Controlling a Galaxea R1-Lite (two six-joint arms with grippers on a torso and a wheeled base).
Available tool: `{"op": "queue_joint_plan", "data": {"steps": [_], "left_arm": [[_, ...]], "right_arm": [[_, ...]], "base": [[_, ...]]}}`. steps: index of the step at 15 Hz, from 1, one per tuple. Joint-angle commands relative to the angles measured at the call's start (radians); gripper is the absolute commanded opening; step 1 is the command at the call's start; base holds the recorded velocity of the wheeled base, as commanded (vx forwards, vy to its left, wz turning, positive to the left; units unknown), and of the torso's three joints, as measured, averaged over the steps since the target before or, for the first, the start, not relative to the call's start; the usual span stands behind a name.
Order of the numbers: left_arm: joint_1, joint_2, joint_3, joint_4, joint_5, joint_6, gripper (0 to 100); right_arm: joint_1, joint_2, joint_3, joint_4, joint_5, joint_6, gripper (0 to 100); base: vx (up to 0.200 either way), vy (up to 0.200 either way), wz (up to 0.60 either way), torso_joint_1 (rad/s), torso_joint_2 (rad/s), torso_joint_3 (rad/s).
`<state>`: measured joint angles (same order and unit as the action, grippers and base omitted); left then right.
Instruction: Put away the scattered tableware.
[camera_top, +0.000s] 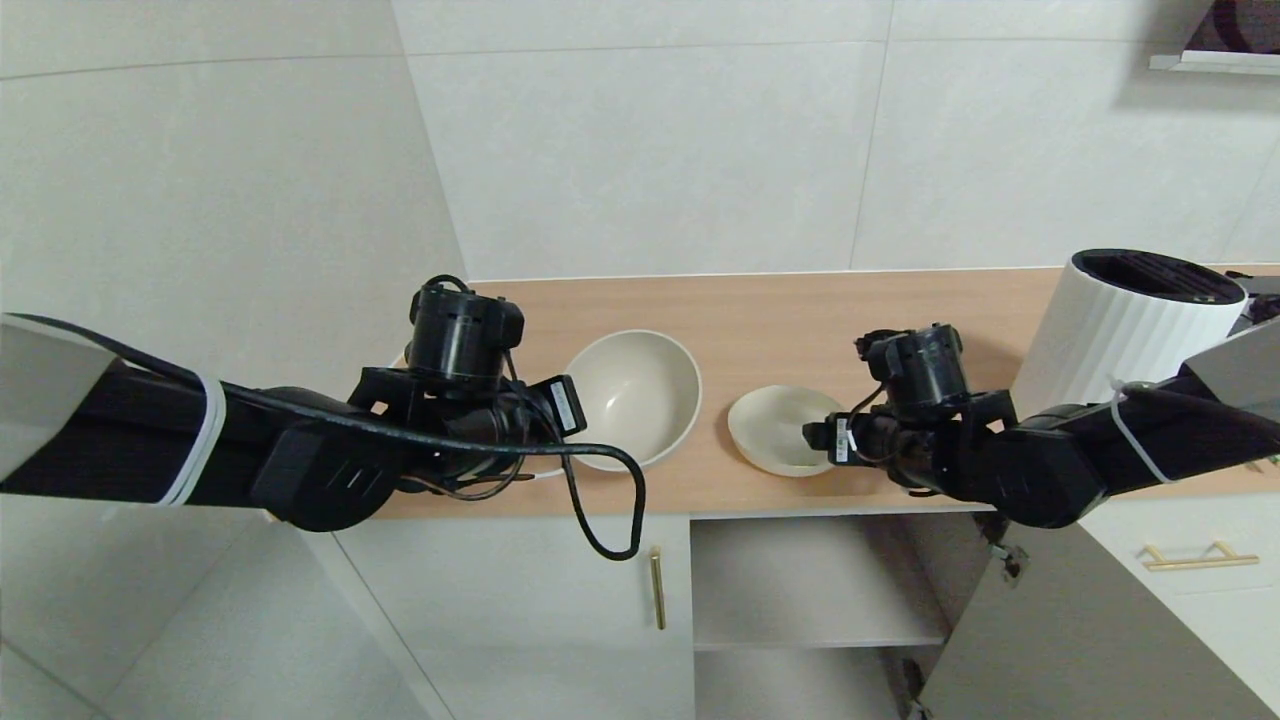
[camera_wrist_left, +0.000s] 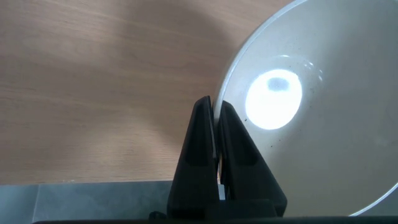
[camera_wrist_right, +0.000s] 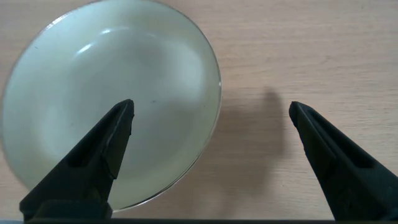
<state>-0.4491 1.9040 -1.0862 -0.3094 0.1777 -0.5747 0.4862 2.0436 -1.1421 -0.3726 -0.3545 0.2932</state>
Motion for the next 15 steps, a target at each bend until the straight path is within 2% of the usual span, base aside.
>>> {"op": "queue_joint_plan", "data": {"steps": [1,3,4,15], "left_arm": [[0.0,-0.003,0.0,-0.001,0.0,-0.001,0],[0.0,-0.003,0.0,-0.001,0.0,-0.001,0],[0.0,-0.003,0.0,-0.001,0.0,-0.001,0],[0.0,-0.037,0.014,0.001,0.0,-0.001,0]], "right_arm": [[0.0,0.007,0.001,0.0,0.0,0.0,100],[0.002,0.007,0.002,0.0,0.0,0.0,100],[0.0,0.007,0.002,0.0,0.002,0.0,0],[0.0,-0.026,0.009,0.001,0.008,0.001,0]], "base": [[0.0,0.0,0.0,0.0,0.0,0.0],[0.0,0.0,0.0,0.0,0.0,0.0],[0.0,0.0,0.0,0.0,0.0,0.0],[0.0,0.0,0.0,0.0,0.0,0.0]]}}
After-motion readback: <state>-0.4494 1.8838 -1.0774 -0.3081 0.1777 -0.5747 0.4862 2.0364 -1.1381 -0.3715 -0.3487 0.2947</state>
